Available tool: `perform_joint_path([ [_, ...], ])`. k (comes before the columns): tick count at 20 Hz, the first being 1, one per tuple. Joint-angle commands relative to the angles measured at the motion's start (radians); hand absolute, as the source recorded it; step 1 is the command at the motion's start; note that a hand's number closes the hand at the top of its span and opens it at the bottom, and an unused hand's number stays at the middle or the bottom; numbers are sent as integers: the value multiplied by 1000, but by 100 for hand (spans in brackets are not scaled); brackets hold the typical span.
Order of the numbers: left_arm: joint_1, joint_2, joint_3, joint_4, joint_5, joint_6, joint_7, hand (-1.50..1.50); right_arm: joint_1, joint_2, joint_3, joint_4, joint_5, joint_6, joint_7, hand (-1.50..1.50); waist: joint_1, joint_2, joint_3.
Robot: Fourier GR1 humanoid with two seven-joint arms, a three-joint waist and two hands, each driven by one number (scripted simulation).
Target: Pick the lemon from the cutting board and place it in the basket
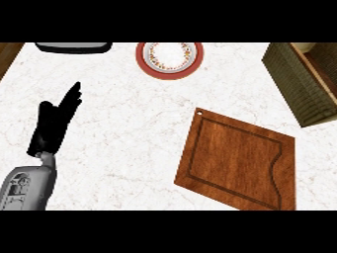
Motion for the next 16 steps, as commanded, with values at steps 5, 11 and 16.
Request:
perform_joint_path([
  [5,2,-4,1,4,-8,11,-14,0,24,-117,-125,10,-92,-105,12,-150,-15,-4,0],
  [11,0,6,18,15,7,0,0,0,60,-292,-191,54,-145,-1,41,-150,-20,-6,0],
  [16,22,-12,4,6,-6,15,-27,0,206,-403,-262,106,-208,66,-86,-150,-18,0,2],
])
